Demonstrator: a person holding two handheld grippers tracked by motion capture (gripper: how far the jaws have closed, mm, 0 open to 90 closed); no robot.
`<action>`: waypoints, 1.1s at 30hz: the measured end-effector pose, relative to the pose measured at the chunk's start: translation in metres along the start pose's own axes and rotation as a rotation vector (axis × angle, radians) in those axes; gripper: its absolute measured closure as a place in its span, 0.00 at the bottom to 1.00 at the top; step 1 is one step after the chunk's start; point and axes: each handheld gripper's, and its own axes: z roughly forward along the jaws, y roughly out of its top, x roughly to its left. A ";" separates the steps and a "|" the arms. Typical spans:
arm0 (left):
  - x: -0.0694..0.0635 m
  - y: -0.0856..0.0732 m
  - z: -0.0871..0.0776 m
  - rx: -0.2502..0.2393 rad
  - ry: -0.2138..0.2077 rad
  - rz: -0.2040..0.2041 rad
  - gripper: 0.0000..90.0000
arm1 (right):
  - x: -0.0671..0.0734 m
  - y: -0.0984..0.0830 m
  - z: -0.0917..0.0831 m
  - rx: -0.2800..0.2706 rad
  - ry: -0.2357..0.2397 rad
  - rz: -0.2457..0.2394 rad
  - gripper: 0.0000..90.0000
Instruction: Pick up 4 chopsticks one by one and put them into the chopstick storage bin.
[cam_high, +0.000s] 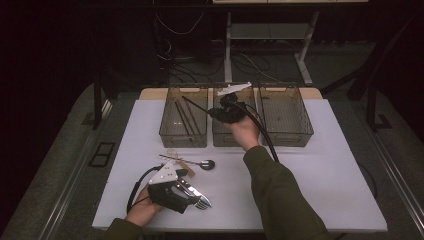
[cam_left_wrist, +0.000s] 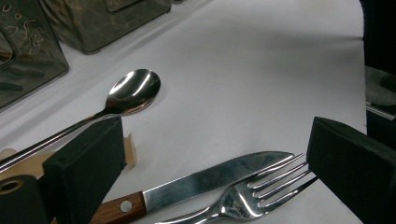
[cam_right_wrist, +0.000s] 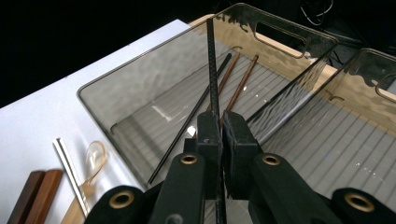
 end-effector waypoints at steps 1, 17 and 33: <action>0.000 0.000 0.000 -0.003 -0.001 -0.003 0.05 | 0.000 0.002 0.003 0.000 -0.002 0.004 0.96; -0.001 0.001 0.001 0.001 -0.004 0.007 0.05 | 0.015 0.029 0.053 0.061 -0.061 0.010 0.96; -0.002 0.002 0.001 -0.012 -0.016 0.001 0.05 | 0.024 0.039 0.093 0.111 -0.104 0.038 0.96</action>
